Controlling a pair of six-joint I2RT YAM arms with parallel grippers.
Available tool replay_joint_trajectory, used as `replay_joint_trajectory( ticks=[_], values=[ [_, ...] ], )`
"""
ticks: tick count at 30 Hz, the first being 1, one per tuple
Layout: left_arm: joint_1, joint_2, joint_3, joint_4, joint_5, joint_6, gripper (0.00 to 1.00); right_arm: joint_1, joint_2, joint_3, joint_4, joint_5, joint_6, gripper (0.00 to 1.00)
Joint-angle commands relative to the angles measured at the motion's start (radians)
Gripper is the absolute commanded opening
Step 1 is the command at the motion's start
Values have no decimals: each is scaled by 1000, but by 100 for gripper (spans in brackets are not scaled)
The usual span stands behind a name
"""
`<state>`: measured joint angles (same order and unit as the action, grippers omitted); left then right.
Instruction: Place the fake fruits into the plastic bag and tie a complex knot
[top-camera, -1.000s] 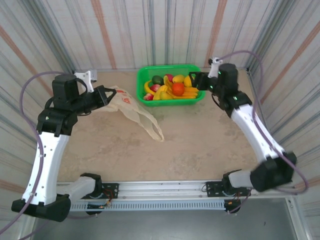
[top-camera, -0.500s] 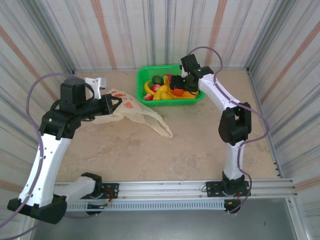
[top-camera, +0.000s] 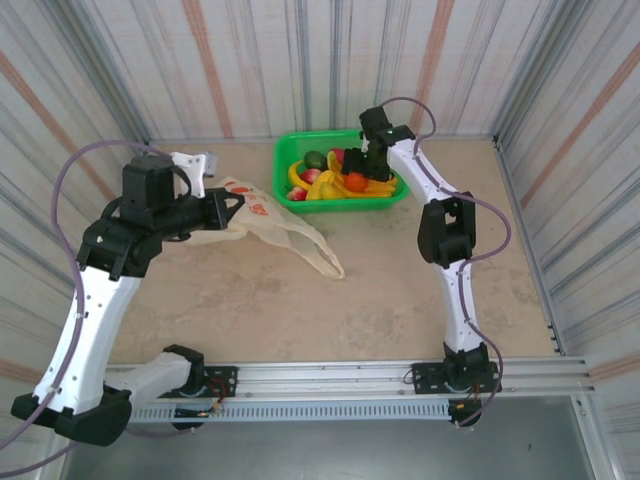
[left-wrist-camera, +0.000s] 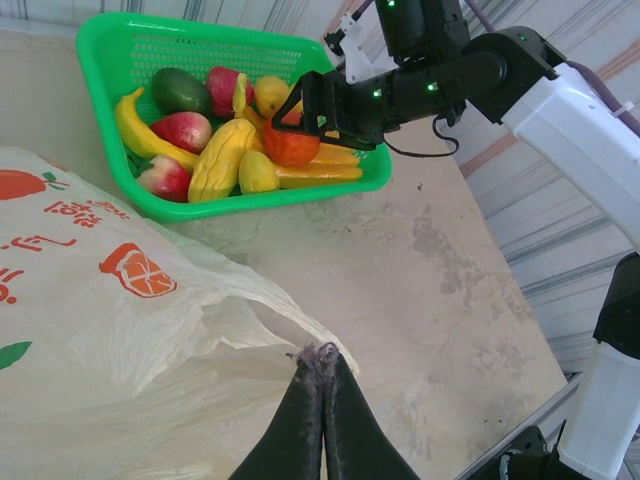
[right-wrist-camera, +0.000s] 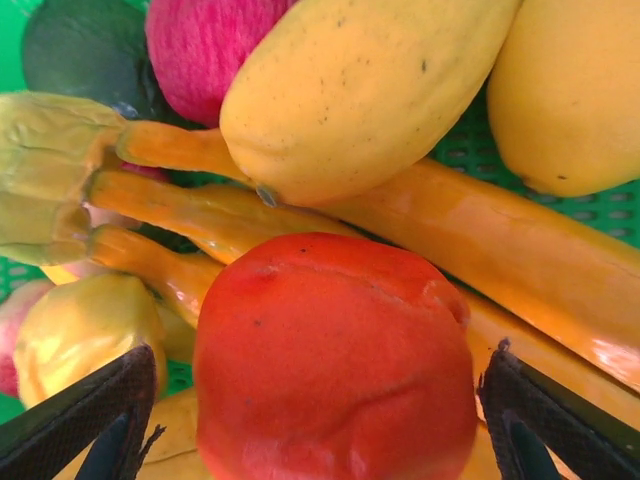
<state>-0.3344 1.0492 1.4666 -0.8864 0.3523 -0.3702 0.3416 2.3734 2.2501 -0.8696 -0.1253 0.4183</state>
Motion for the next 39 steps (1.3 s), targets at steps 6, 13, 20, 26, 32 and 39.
replay_joint_trajectory(
  ticks=[6,13,20,26,32,39],
  values=[
    [-6,-3,37,-37,-31,24,0,-8,48,34,-47,-47,35,76],
    [-5,2,41,-37,-35,28,0,-11,-82,-64,11,7,4,68],
    [-5,2,51,-39,-23,37,0,33,-434,-343,169,-35,-99,66],
    [-6,-1,57,-43,-27,47,0,191,-784,-698,326,-191,-161,64],
    [-14,1,63,-46,-16,51,0,424,-894,-914,388,-160,-155,63],
    [-14,-36,45,-56,-6,60,0,522,-795,-1002,439,-60,-104,58]
  ],
)
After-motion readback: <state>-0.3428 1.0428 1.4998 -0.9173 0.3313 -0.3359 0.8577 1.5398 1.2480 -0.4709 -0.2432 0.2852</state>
